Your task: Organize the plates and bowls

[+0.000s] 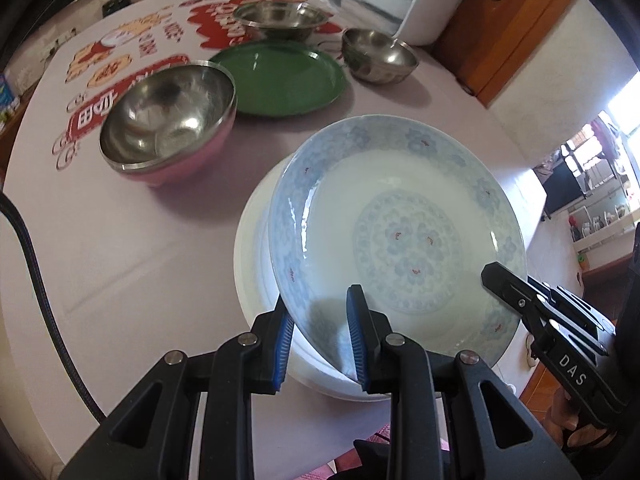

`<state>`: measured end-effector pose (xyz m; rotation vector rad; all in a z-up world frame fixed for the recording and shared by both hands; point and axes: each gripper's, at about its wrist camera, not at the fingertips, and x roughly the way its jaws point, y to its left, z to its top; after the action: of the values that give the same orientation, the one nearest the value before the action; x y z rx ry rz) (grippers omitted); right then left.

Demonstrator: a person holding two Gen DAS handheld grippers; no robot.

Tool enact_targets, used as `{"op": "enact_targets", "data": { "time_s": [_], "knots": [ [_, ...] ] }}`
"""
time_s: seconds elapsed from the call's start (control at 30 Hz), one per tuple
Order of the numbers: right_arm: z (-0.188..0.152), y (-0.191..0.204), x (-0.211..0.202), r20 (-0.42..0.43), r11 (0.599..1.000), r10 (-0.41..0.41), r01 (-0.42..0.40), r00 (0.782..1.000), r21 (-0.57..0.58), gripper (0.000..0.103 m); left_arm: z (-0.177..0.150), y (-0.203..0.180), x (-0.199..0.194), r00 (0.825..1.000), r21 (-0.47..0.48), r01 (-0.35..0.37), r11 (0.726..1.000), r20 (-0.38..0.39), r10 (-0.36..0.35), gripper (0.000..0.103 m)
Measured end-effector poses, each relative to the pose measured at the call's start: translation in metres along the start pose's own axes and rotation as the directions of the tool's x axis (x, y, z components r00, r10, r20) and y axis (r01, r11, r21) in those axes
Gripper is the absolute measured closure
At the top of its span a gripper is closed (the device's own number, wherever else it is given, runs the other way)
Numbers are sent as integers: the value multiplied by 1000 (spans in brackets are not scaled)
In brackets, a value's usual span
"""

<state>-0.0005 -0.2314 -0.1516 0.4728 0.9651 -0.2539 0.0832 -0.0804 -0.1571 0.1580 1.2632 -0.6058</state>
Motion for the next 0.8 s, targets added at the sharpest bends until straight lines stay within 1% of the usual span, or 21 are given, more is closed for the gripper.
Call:
{"op": "enact_targets", "data": {
  "time_s": [0.17, 0.33, 0.5, 0.6, 0.7, 0.8],
  "knots": [
    [1, -4, 11, -43, 999, 22, -23, 999, -24, 85, -4, 5, 13, 999, -64, -16, 998, -37, 13, 80],
    [1, -2, 20, -69, 998, 38, -41, 997, -44, 85, -10, 11, 19, 998, -108, -36, 994, -54, 31, 80],
    [2, -2, 24, -82, 998, 36, -41, 996, -57, 84, -14, 20, 20, 997, -150, -58, 987, -58, 49, 80],
    [1, -1, 23, -74, 997, 37, -42, 997, -67, 86, -12, 20, 12, 999, -141, -39, 989, -6, 38, 80],
    [1, 0, 23, -80, 997, 21, -27, 997, -70, 86, -5, 12, 7, 999, -107, -42, 993, 22, 44, 79],
    [0, -1, 23, -77, 998, 3, -8, 997, -65, 86, 0, 10, 3, 998, -98, -38, 994, 41, 42, 78]
  ]
}}
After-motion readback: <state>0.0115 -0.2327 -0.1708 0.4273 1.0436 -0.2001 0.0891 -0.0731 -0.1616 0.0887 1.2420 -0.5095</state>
